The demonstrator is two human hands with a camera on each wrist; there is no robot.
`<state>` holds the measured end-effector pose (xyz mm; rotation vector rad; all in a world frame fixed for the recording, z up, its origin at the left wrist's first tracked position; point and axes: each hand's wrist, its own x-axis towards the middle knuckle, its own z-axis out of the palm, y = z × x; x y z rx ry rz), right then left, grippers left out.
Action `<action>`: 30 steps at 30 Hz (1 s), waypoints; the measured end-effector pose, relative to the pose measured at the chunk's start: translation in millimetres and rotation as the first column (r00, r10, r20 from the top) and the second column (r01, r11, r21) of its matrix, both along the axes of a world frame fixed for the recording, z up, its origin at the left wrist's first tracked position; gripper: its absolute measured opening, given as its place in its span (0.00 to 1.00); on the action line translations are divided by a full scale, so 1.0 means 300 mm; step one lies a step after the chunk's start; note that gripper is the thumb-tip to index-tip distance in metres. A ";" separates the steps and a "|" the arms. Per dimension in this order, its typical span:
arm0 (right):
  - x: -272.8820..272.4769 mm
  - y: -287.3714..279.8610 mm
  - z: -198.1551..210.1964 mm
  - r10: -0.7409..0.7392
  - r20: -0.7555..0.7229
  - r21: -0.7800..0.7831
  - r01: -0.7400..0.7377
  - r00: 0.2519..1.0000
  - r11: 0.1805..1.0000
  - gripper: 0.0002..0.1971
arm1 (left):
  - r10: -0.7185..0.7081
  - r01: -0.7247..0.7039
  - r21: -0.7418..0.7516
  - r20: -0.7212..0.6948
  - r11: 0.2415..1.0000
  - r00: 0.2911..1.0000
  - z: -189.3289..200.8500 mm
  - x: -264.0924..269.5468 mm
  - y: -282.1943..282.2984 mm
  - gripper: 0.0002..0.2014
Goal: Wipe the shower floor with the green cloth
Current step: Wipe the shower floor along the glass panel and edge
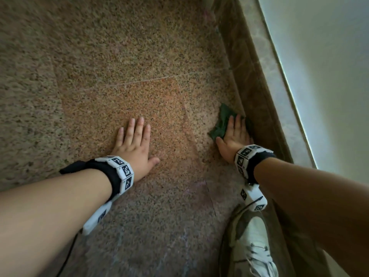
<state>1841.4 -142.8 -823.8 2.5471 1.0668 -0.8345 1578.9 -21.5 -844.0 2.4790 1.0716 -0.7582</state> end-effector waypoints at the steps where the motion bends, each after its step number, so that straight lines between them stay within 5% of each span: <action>1: -0.047 -0.042 0.004 -0.041 -0.002 0.002 0.041 0.999 0.999 0.43 | 0.000 0.000 0.001 0.009 1.000 1.000 -0.001 0.002 -0.001 0.51; 7: -0.406 -0.097 -0.010 -0.226 -0.106 0.019 0.229 0.968 0.973 0.47 | -0.014 0.014 0.022 0.023 1.000 1.000 0.003 0.003 -0.004 0.50; 13: -0.673 0.025 -0.017 0.110 -0.243 0.122 -0.082 0.964 0.989 0.46 | -0.053 0.053 0.053 -0.008 0.997 0.999 0.011 -0.008 0.004 0.46; 19: -0.478 -0.060 -0.027 0.285 -0.184 0.169 -0.256 0.941 0.952 0.36 | -0.038 0.038 0.029 0.010 0.999 0.999 0.017 -0.014 0.006 0.47; 25: -0.149 -0.143 -0.024 -0.052 0.002 0.058 0.051 0.999 0.997 0.36 | -0.047 0.048 0.017 -0.026 0.999 0.999 0.018 -0.010 0.012 0.47; 30: -0.198 -0.124 -0.044 -0.162 0.075 0.159 0.149 0.984 0.976 0.38 | -0.051 0.052 0.021 -0.025 0.998 0.998 0.025 -0.009 0.001 0.46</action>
